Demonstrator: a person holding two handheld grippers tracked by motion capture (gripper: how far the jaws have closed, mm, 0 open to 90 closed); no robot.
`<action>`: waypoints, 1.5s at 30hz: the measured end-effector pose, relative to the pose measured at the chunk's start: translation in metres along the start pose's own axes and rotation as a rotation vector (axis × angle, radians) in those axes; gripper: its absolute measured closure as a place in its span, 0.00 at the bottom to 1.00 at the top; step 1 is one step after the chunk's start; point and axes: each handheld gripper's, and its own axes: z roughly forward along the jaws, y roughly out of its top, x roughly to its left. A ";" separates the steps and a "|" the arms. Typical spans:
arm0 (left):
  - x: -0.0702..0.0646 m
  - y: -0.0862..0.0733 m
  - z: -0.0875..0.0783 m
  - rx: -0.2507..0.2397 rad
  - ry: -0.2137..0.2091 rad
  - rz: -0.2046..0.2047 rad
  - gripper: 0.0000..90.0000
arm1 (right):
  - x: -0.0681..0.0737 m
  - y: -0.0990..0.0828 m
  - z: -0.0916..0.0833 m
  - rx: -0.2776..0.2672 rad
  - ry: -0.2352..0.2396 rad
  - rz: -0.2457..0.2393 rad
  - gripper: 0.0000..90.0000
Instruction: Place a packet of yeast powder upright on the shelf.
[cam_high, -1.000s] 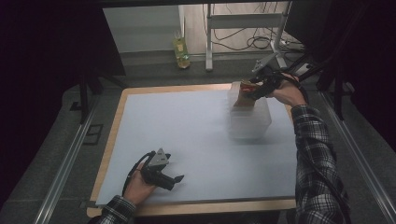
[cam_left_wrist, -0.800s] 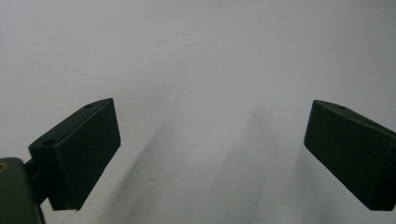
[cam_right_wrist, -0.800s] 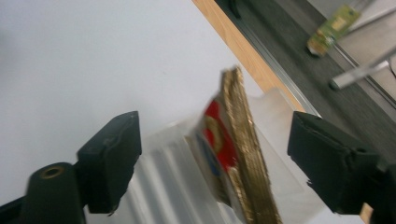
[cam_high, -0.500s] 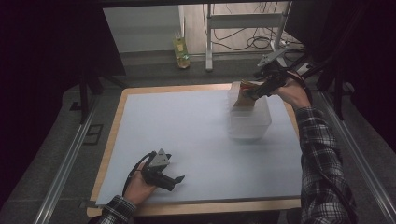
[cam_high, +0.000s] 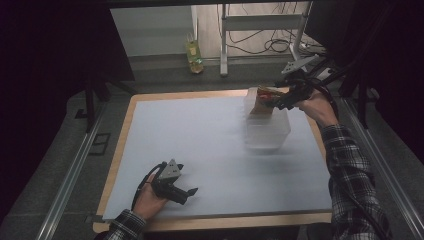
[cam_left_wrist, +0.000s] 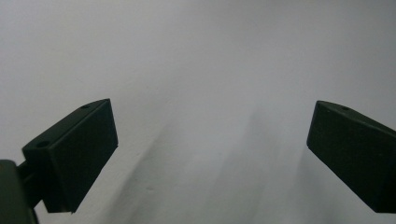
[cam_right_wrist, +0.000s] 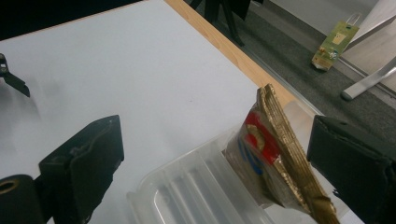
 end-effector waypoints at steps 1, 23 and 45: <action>0.000 0.000 0.000 0.000 0.000 0.000 0.02 | 0.000 0.000 0.000 0.000 0.000 0.000 0.04; 0.000 0.001 -0.001 -0.022 -0.033 -0.016 0.02 | 0.019 -0.021 -0.007 -0.022 -0.055 0.003 0.00; -0.003 0.002 0.001 0.012 -0.019 -0.002 0.03 | 0.048 -0.047 -0.012 -0.040 -0.040 0.052 0.00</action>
